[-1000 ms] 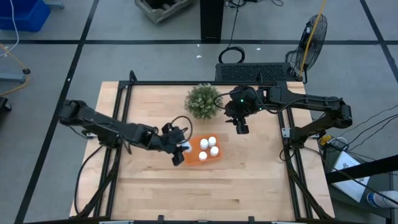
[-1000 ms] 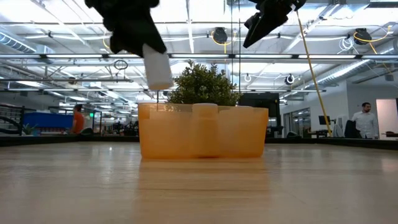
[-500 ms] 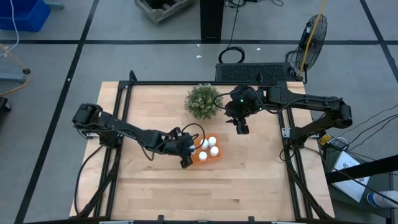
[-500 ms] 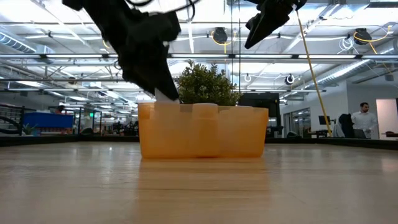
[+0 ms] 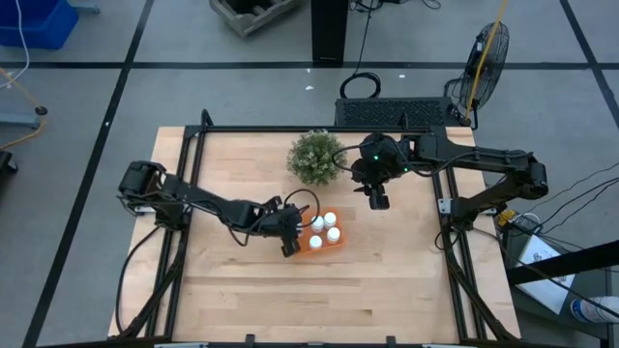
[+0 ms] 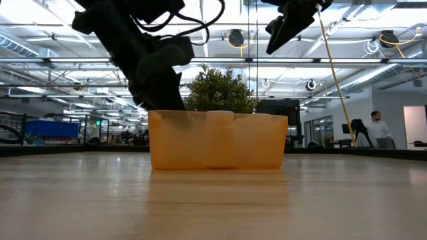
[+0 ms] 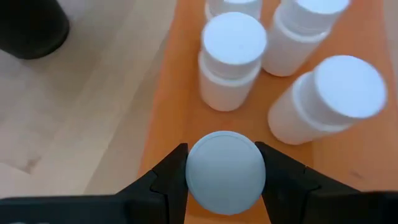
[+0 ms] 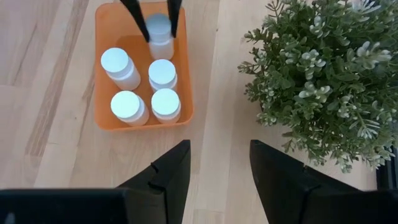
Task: Pick and place pill bottles into a basket
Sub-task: Put the white pill bottle into the orange bin, then return to Home Position
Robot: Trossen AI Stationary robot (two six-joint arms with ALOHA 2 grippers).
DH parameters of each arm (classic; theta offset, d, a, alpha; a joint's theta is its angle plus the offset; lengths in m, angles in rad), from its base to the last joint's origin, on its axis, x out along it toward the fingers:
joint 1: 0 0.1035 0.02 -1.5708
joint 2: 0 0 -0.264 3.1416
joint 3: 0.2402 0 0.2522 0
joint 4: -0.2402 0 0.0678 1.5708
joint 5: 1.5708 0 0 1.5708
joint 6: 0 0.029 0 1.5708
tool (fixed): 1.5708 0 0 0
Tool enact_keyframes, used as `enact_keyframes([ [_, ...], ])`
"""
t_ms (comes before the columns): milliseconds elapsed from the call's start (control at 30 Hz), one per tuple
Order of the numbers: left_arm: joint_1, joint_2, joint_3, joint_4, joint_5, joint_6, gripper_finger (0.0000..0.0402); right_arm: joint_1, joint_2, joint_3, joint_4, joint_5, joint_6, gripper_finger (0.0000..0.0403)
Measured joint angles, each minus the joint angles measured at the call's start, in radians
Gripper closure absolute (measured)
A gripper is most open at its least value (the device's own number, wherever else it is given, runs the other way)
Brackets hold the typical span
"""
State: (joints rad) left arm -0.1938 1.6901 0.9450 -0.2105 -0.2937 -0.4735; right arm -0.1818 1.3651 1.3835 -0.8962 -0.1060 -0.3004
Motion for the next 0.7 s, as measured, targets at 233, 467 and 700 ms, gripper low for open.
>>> enact_keyframes([
  [233, 0.004, -0.015, -0.005, -0.004, 0.017, 0.025, 0.0213, 0.0, 0.0, 0.0, 0.0, -0.003, 0.0, 0.0245],
  [467, 0.008, -0.086, -0.006, -0.066, -0.006, 0.043, 0.0099, 0.0, 0.0, 0.0, 0.0, -0.003, 0.003, 0.0245],
  [700, 0.009, -0.238, 0.004, -0.152, 0.001, 0.02, 0.0075, 0.0, 0.0, 0.0, 0.0, -0.003, 0.005, 0.0245],
])
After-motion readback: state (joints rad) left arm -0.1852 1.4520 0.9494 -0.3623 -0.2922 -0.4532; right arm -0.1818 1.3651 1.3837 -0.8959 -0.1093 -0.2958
